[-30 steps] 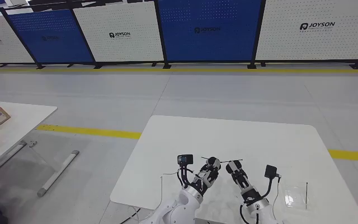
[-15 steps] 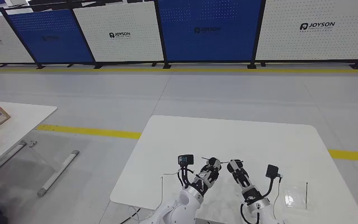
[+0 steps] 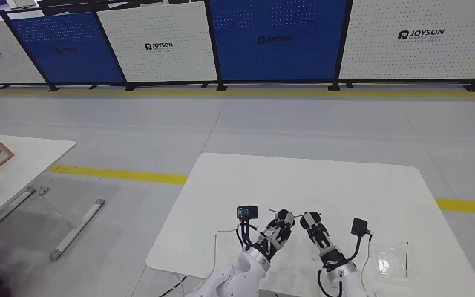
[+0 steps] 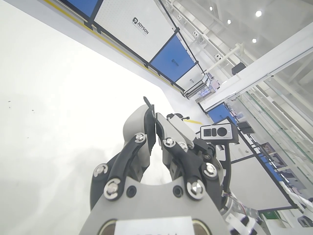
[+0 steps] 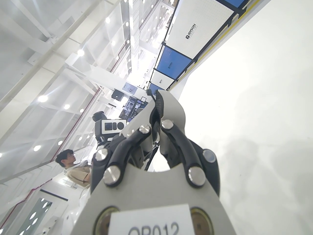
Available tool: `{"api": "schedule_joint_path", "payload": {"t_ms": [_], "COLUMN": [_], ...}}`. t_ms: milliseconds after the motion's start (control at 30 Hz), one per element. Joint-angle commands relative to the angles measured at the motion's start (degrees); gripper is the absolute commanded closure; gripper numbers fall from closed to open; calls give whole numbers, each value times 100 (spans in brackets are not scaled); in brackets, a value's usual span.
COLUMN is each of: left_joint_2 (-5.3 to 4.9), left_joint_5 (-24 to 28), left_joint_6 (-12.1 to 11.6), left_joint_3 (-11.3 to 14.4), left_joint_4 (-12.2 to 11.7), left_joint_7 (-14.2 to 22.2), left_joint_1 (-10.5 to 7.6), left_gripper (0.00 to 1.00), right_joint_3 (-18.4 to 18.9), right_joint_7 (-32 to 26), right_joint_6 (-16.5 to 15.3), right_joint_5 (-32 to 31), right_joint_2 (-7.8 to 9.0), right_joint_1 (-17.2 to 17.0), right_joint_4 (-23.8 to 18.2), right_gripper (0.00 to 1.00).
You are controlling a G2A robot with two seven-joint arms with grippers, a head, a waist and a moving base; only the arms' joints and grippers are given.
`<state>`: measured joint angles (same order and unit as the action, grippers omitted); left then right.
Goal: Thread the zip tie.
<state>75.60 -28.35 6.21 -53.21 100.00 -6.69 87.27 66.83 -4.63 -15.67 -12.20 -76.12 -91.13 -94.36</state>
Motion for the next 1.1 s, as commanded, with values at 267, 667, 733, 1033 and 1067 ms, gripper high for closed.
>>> {"api": "schedule_joint_path", "payload": {"t_ms": [267, 667, 733, 1033, 1067], "left_joint_2": [-13, -27, -25, -18, -17], "left_joint_5": [-40, -30, -26, 21, 17], "left_joint_6": [-53, -96, -95, -129, -131], "left_joint_3": [-82, -215, -217, -251, -251], "left_joint_4": [75, 163, 157, 132, 131], "left_joint_7": [4, -80, -82, -89, -88], "left_joint_1": [40, 126, 120, 105, 105], "left_gripper": [22, 69, 73, 86, 93], "right_joint_3": [-5, -6, -6, -9, -10], "right_joint_7": [235, 276, 275, 285, 288], "right_joint_6": [211, 243, 244, 241, 235], "right_joint_5": [-213, -295, -320, -387, -390], "right_joint_2": [-8, -10, -9, -10, -10], "right_joint_1": [-41, -69, -72, -79, -77], "right_joint_4": [-25, -88, -97, -111, -109], "right_gripper": [100, 100, 100, 100, 100]}}
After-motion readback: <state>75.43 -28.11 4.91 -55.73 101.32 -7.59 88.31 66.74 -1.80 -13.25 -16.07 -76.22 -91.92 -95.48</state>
